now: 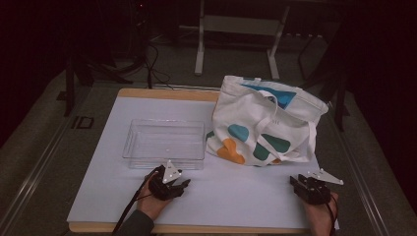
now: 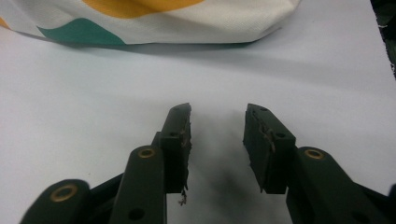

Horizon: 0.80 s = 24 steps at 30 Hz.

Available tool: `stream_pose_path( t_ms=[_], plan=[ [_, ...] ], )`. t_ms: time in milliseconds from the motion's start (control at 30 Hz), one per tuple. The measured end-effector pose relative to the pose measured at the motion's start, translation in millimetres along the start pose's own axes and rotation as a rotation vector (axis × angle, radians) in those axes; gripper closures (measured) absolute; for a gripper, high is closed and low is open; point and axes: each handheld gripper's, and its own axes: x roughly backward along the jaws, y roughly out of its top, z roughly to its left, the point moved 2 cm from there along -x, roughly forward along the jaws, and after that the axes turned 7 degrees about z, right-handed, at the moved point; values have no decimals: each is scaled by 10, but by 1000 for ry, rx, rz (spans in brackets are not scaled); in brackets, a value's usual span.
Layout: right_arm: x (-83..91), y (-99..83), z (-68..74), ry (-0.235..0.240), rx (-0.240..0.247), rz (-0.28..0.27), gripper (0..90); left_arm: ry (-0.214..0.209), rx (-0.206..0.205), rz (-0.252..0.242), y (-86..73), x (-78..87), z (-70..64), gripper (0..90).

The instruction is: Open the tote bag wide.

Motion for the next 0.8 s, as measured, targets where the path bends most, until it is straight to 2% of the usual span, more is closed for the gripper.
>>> stream_pose_path(
  t_ms=[167, 200, 267, 333, 400, 467, 533, 733, 800],
  plan=[
    [14, -3, 10, 9, -10, -9, 625, -6, -9, -33, 18, 78, -17, 546],
    [27, -2, 2, 32, -25, -21, 629, -20, -20, -52, 36, 124, -43, 564],
    [42, 2, -6, 68, -54, -32, 635, -27, -38, -48, 59, 170, -76, 570],
    [48, 7, -6, 66, -50, -34, 640, -37, -42, -49, 70, 195, -89, 570],
    [82, 22, 1, 65, -41, -36, 665, -73, -49, -59, 104, 260, -116, 571],
    [116, 41, -11, 68, -47, -46, 678, -81, -62, -61, 137, 290, -129, 571],
    [153, 60, -29, 68, -49, -59, 697, -78, -93, -44, 181, 321, -126, 567],
    [209, 126, -53, 67, -29, -64, 754, -75, -120, -51, 276, 410, -99, 556],
    [227, 153, -60, 59, -9, -52, 829, -83, -131, -53, 312, 429, -93, 563]
  ],
)
